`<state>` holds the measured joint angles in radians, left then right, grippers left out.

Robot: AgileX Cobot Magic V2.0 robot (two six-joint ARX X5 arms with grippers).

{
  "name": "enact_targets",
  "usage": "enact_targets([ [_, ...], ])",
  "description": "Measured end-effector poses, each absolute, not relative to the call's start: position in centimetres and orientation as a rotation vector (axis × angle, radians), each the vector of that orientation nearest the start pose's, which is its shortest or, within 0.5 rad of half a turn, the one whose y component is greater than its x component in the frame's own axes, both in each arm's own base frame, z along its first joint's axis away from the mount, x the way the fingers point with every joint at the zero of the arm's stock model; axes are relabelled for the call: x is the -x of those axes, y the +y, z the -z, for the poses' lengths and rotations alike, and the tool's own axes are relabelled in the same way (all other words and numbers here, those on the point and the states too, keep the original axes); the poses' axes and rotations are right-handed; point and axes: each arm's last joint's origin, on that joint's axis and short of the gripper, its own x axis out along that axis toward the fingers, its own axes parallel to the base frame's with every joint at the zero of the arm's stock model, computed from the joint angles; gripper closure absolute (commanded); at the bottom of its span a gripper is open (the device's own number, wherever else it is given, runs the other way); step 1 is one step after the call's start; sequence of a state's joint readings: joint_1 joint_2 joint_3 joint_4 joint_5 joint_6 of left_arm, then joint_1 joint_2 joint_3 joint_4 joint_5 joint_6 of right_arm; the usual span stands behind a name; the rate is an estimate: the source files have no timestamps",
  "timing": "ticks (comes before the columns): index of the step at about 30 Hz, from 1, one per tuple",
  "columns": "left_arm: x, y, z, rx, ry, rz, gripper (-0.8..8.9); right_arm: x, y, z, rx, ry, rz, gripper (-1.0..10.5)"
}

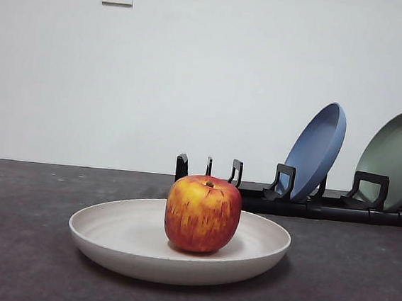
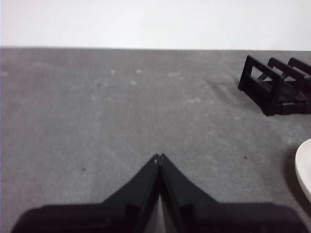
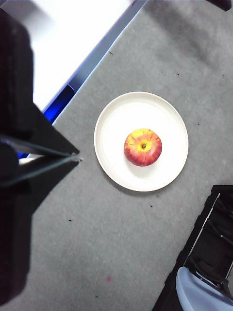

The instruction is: Take the yellow plate from the plate rack,put the plate on the table,take the apple from the table,put the apple in the plate

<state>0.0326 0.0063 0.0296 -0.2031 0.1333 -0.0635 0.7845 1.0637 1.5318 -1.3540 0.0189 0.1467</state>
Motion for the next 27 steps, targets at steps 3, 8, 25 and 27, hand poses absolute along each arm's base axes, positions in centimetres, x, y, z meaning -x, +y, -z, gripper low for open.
enact_targets([
  [3,-9.46,-0.08,-15.34,0.094,0.182,0.093,8.17,-10.28,10.18,-42.34,0.223,0.882,-0.649,9.5],
  [8,-9.46,-0.08,-15.34,0.119,0.183,0.092,8.16,-10.27,10.17,-42.35,0.223,0.881,-0.648,9.5],
  [25,-9.49,-0.08,-15.3,0.125,0.188,0.091,8.16,-10.27,10.17,-42.35,0.223,0.881,-0.648,9.5],
  [27,-9.49,-0.08,-15.3,0.125,0.188,0.091,8.16,-10.27,10.17,-42.35,0.223,0.881,-0.648,9.5],
])
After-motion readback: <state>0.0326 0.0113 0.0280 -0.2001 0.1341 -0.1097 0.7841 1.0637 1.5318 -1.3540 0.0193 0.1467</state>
